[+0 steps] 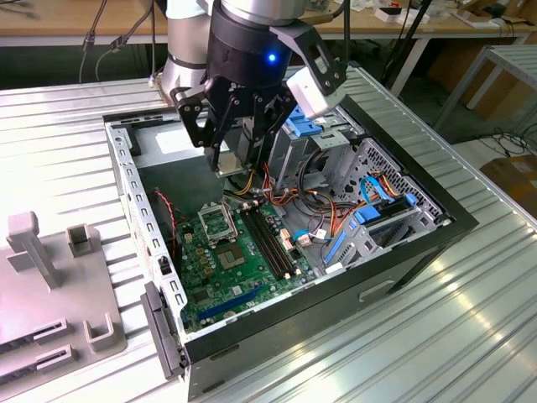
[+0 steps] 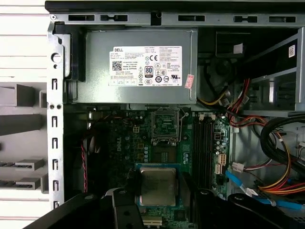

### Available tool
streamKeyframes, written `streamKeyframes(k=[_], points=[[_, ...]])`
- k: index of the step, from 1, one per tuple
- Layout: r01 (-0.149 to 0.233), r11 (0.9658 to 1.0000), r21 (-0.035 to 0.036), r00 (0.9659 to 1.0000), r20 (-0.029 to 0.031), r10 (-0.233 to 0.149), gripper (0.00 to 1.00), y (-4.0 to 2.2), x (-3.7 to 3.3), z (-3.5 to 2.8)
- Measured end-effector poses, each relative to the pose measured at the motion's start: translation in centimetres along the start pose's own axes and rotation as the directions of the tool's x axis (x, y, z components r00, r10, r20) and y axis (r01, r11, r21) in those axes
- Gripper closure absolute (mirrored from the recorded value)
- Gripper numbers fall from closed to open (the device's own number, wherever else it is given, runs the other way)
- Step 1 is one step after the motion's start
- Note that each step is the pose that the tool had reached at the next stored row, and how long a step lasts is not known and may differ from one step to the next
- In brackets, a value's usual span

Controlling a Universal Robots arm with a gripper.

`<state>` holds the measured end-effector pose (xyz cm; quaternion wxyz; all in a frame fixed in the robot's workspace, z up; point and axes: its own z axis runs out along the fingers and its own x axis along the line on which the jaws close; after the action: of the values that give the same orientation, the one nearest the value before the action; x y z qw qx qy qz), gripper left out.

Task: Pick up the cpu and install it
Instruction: 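Pick up the cpu and move it towards the insertion slot, then place the cpu into insertion slot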

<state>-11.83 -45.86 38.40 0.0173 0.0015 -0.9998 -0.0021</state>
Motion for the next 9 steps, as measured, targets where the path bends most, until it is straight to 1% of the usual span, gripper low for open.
streamKeyframes(k=[9], points=[[-0.002, 1.0000, -0.0001, 1.0000, 0.0000, 0.002, 0.54, -0.04, -0.03, 0.00]])
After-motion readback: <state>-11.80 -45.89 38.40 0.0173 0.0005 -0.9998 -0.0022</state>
